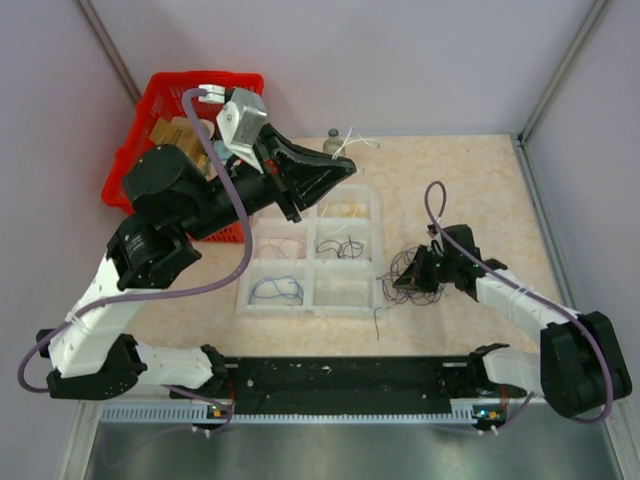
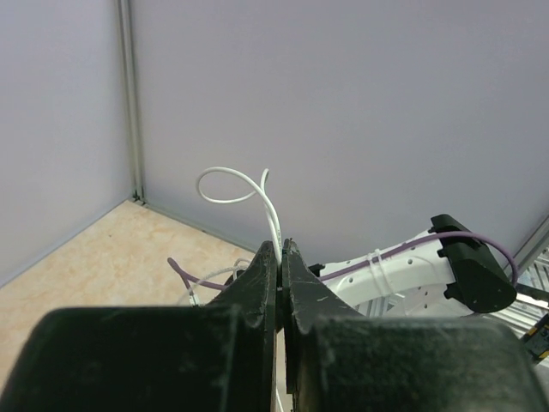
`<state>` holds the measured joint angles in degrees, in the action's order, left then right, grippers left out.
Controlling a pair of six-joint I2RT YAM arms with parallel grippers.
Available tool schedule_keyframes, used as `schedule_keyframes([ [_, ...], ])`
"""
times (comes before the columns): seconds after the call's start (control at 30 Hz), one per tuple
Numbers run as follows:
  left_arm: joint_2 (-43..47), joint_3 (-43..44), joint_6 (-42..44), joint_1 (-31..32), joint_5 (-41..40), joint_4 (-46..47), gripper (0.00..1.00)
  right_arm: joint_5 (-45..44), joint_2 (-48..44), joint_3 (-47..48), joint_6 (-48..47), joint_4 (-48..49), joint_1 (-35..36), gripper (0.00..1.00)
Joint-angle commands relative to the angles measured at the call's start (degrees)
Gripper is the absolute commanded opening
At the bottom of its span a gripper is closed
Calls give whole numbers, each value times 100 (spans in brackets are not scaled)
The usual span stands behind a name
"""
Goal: Untangle the cables
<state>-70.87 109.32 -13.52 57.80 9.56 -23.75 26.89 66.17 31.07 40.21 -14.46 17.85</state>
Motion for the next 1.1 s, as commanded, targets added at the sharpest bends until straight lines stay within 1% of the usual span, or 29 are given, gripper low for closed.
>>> schedule_keyframes([
  [0.0, 56, -218, 42, 3, -130, 212, 0, 106, 571, -13, 92, 488, 26, 0],
  [0.07, 56, -227, 25, 3, -104, 213, 0, -192, 870, 65, 110, 409, 0, 0],
  [0.13, 47, -200, 16, 3, -77, 169, 0, -534, 976, 31, 224, 225, -140, 0],
  [0.23, 100, -235, -10, 3, -77, 116, 0, -904, 819, -110, 286, -47, -474, 0],
  [0.43, 319, -543, -54, -6, -104, 204, 0, -2003, 327, -101, 163, -838, -1168, 0],
  [0.5, 355, -578, -54, -6, -104, 204, 0, -2363, 387, 4, 163, -1032, -1423, 0],
  [0.6, 381, -622, -63, 3, -95, 195, 0, -2662, 624, 197, 102, -1155, -1758, 4],
  [0.83, 434, -789, -37, 3, -165, 151, 0, -4392, 704, 1155, -276, -1823, -1758, 11],
  [0.87, 434, -859, -37, 3, -200, 169, 0, -4490, 730, 1278, -372, -1876, -1758, 13],
  [0.93, 434, -982, -11, -6, -270, 195, 0, -4230, 731, 1454, -653, -1955, -1758, 15],
  [0.97, 434, -1052, 16, 3, -340, 186, 0, -3897, 661, 1489, -828, -1956, -1732, 18],
  [1.0, 425, -1105, 51, 3, -411, 186, 0, -3676, 547, 1490, -995, -1973, -1619, 24],
  [1.03, 416, -1175, 68, 3, -481, 186, 0, -3578, 381, 1464, -1119, -2008, -1374, 41],
  [1.07, 416, -1263, 86, 3, -551, 195, 0, -3577, 153, 1437, -1172, -2069, -1171, 50],
])
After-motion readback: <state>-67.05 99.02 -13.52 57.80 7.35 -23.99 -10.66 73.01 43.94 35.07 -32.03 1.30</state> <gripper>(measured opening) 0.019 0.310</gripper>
